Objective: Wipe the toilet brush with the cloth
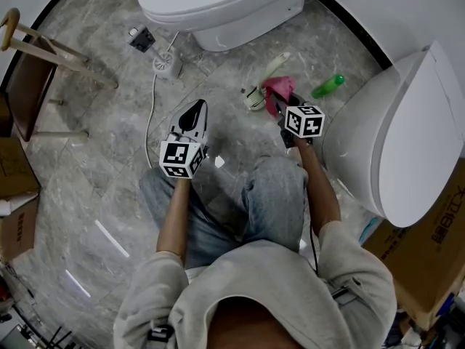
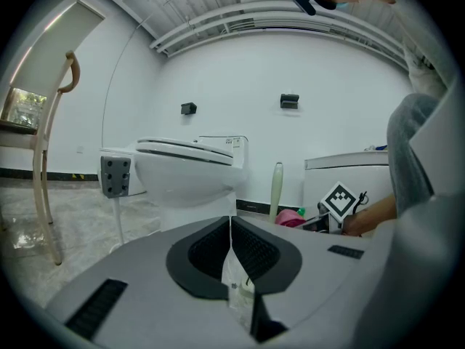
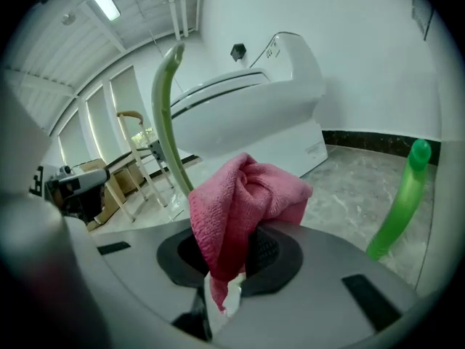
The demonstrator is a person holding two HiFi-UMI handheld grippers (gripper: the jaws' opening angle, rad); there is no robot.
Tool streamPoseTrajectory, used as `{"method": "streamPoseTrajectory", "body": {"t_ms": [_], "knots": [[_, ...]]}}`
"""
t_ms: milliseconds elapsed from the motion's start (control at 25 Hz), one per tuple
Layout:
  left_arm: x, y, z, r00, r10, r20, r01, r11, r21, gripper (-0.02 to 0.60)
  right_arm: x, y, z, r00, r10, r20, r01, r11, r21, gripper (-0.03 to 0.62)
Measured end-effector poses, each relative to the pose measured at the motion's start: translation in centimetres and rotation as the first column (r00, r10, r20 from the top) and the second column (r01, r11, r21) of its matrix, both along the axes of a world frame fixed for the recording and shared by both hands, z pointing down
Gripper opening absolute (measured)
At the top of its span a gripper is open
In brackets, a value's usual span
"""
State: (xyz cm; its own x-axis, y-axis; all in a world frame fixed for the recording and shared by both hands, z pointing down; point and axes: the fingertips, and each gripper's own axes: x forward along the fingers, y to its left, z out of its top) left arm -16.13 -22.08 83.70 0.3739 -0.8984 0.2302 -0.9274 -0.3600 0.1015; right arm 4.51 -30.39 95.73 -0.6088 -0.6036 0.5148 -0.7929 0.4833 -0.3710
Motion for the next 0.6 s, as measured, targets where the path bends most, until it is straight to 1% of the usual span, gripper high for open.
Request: {"method": "streamPoseTrajectory", "body": {"t_ms": [120,240,400,600], "knots": [[0.2,0.1,-0.1,1.0,0.002,-0.005,-0.002,1.0,0.002,0.025,1.3,-1.0,-3.4,0.999,0.031,0.044,-0.034,0.998,0.059,0.072],[0.5,0.1,-0.2,1.0,0.007,-0.006,-0.007,1.0,0.006,0.025,2.1,-1.6,-7.4,0.995,0.037,0.087,-0.048,0.991,0.128,0.072],[0.6,0.1,-0.4,1.0,0.008,-0.006,-0.008,1.0,0.013,0.025,1.7,-1.1,-11.4,0.993,0.001,0.115,-0.024,0.978,0.205,0.072],[0.7,0.2,-0.9,1.0,0.007,0.001,-0.007,1.0,0.021,0.025,0.0,0.2,-14.8,0.989,-0.059,0.137,0.02,0.962,0.273,0.072]]}}
